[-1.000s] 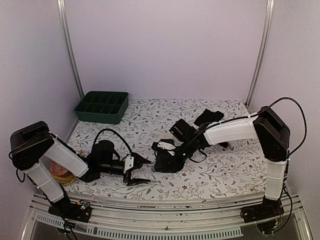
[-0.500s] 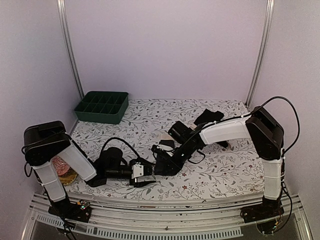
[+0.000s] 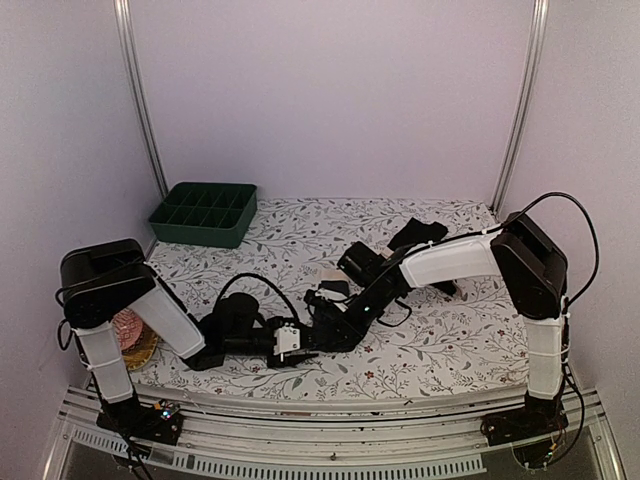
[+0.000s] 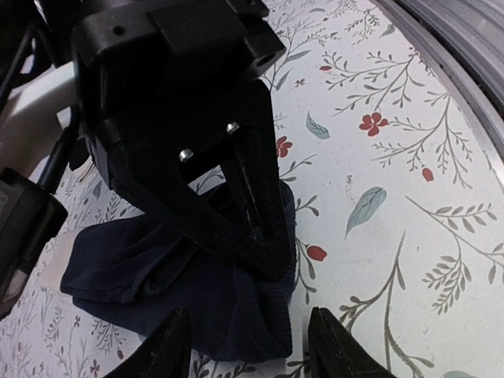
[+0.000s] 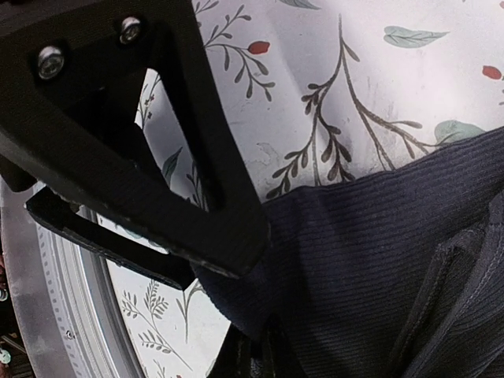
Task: Roll the underwear
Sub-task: Roll the underwear at the center of the board.
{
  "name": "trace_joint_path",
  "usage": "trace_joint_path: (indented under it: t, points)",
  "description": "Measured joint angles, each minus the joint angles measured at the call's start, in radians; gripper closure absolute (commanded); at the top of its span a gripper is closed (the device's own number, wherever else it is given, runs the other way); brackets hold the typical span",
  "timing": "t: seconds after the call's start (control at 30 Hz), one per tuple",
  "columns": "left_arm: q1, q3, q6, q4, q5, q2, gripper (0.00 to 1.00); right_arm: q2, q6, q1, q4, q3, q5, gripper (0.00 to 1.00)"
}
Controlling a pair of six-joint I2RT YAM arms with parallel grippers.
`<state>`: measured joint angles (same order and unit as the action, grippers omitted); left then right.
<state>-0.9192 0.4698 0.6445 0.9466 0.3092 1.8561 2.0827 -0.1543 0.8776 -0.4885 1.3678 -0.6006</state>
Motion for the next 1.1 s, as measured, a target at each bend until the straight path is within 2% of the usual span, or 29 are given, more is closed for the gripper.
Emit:
trace_joint_path:
  t: [0.07,0.2,0.43,0.57,0.67,0.77,0.9,1.1]
  points:
    - [-0.002,0.010,0.001,-0.008,-0.007,0.008,0.58,0.000,-0.001,-0.001,-0.002,0.000,-0.003,0.98]
    - [-0.005,0.017,0.003,-0.026,-0.015,0.019,0.61,0.000,-0.002,-0.002,-0.005,0.000,-0.005,0.97]
    - [-0.007,0.026,-0.001,-0.046,-0.028,0.029,0.73,0.000,-0.003,-0.002,-0.009,0.000,-0.005,0.97]
    - [-0.008,0.035,-0.007,-0.055,-0.030,0.029,0.81,0.000,-0.003,-0.002,-0.013,0.000,-0.004,0.97]
    - [-0.008,0.041,-0.013,-0.062,-0.030,0.029,0.93,0.000,-0.003,-0.002,-0.013,0.000,-0.004,0.96]
    - [-0.008,0.045,-0.025,-0.077,-0.027,0.029,0.99,0.000,-0.004,-0.002,-0.013,0.000,-0.001,0.85]
    - [-0.008,0.053,-0.046,-0.099,-0.011,0.029,1.00,-0.019,0.000,-0.002,-0.015,-0.005,0.027,0.65]
    - [0.018,0.090,-0.126,-0.171,0.068,0.026,1.00,-0.209,-0.015,-0.002,0.021,-0.101,0.109,0.47]
